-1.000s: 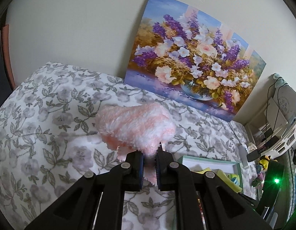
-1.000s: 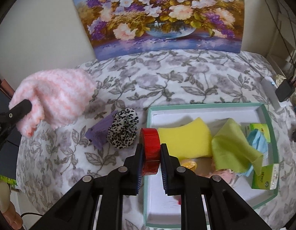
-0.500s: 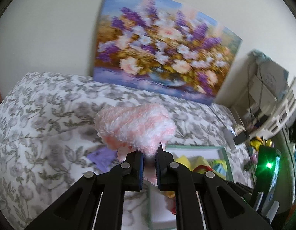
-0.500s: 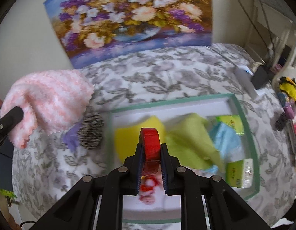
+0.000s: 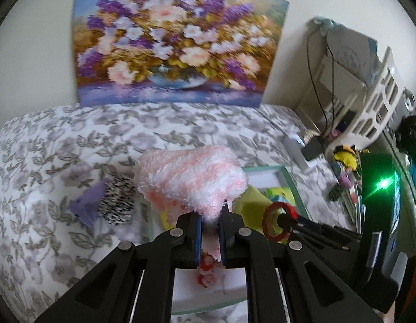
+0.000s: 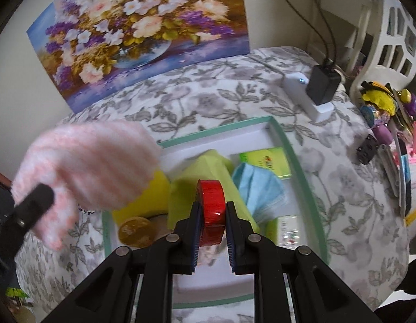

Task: Organize soft objects
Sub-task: 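Lift and carry pink cloth with left tool and tape roll with right tool over tray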

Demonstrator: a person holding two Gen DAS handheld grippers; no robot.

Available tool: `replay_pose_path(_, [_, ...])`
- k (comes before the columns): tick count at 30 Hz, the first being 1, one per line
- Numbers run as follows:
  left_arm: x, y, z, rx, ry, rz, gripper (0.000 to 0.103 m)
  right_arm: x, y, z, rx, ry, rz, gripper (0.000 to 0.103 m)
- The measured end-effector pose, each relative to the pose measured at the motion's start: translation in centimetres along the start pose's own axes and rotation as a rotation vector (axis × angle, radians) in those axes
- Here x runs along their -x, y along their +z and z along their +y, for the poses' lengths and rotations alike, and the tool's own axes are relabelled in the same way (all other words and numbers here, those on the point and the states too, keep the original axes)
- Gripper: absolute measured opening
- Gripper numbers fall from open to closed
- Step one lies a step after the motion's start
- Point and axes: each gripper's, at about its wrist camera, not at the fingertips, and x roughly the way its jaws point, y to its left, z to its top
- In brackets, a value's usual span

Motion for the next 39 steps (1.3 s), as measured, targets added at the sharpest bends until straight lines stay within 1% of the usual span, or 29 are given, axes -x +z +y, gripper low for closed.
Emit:
replay_pose_path(4, [-1.0, -0.6, -1.9, -0.027, -0.022, 0.033, 0.011, 0.1, -0.1, -1.6, -0.019, -0.009, 0.002, 0.018])
replay_pose_path(9, [-2.5, -1.4, -3.0, -0.051, -0.014, 0.075, 0.011, -0.4, -0.3, -2.8, -0.044, -0.006, 0.017, 0.018])
replay_pose_path(15, [-5.3, -2.5, -2.9, -0.051, 0.021, 0.156, 0.012, -1.1, -0.4, -2.7, -0.037, 0.000, 0.039, 0.018])
replay_pose_path(18, [-7.0, -3.2, -2.5, -0.049, 0.053, 0.201, 0.012, -2.3, -0.7, -2.5, -0.031, 0.005, 0.072, 0.018])
replay_pose_path(21, [-8.4, -3.8, -1.9, -0.033, 0.063, 0.242, 0.012, -3.1, -1.0, -2.4, -0.028, 0.004, 0.093, 0.018])
replay_pose_path(28, [-10.0, -4.3, -1.4, -0.024, 0.078, 0.282, 0.012, -4.4, -1.5, -2.2, -0.025, -0.001, 0.125, 0.018])
replay_pose_path(32, [-10.4, -4.4, -1.4, -0.027, 0.081, 0.288, 0.013, -4.7, -1.6, -2.1, -0.021, -0.004, 0.129, 0.018])
replay_pose_path(35, [-10.6, -4.5, -1.3, -0.029, 0.082, 0.295, 0.015, -4.9, -1.6, -2.1, -0.020, -0.008, 0.135, 0.018])
replay_pose_path(39, [-10.6, -4.4, -1.4, -0.026, 0.078, 0.305, 0.021, -4.8, -1.5, -2.0, -0.014, -0.011, 0.132, 0.019])
